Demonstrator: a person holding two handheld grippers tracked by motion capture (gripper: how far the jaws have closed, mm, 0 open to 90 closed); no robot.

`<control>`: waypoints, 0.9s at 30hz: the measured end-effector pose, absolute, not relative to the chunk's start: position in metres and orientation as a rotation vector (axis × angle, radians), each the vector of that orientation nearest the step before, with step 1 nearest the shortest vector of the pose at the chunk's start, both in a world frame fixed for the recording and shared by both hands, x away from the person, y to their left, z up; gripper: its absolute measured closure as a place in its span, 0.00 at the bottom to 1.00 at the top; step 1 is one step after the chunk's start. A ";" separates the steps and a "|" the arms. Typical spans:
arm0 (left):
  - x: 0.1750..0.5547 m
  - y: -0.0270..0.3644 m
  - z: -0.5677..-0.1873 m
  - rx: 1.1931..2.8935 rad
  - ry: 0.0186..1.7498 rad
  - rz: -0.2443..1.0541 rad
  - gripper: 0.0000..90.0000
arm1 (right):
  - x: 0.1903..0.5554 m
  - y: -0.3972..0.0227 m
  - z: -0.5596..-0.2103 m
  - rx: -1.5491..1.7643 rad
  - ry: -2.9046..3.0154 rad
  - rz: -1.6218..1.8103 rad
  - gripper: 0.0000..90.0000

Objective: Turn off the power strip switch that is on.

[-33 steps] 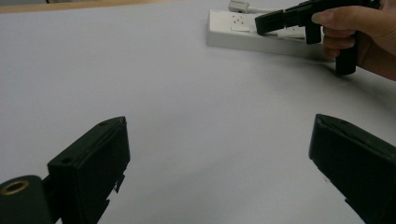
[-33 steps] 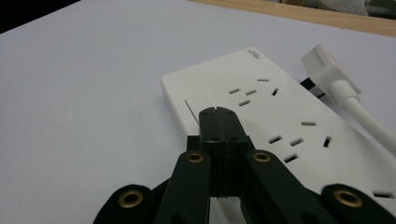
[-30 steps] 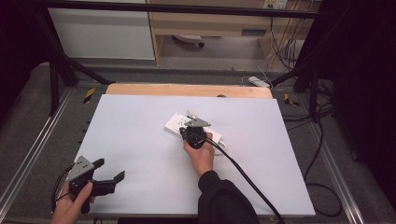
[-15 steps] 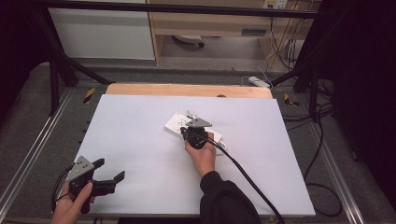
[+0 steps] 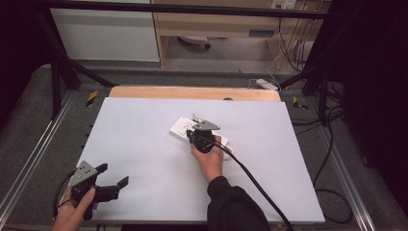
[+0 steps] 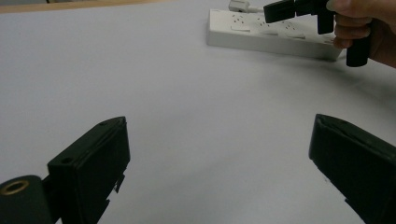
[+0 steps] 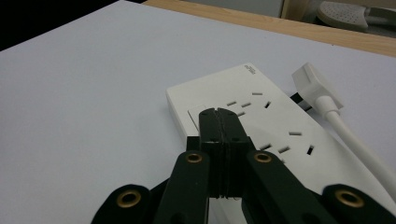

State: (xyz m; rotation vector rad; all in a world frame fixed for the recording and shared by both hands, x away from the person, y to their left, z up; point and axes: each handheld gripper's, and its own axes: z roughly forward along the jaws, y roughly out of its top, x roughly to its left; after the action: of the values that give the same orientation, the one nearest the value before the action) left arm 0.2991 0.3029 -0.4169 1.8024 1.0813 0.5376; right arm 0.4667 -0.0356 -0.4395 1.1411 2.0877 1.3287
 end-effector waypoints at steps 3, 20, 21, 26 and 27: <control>0.299 0.303 -0.417 1.804 1.082 0.535 0.06 | 0.464 -0.036 -0.435 1.142 2.070 1.353 0.97; 0.299 0.302 -0.418 1.814 1.082 0.534 0.06 | 0.464 -0.043 -0.422 1.219 2.091 1.392 0.39; 0.299 0.302 -0.418 1.813 1.082 0.534 0.06 | 0.464 -0.044 -0.421 1.219 2.089 1.385 0.33; 0.299 0.302 -0.418 1.814 1.082 0.533 0.06 | 0.464 -0.048 -0.417 1.251 2.094 1.356 0.13; 0.299 0.302 -0.418 1.814 1.082 0.533 0.06 | 0.464 -0.049 -0.416 1.252 2.094 1.350 0.11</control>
State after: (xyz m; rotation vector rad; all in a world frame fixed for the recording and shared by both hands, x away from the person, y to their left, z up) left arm 0.2993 0.3018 -0.4178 1.8144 1.0822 0.5328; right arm 0.4639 -0.0488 -0.4161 1.2521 2.0944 1.3498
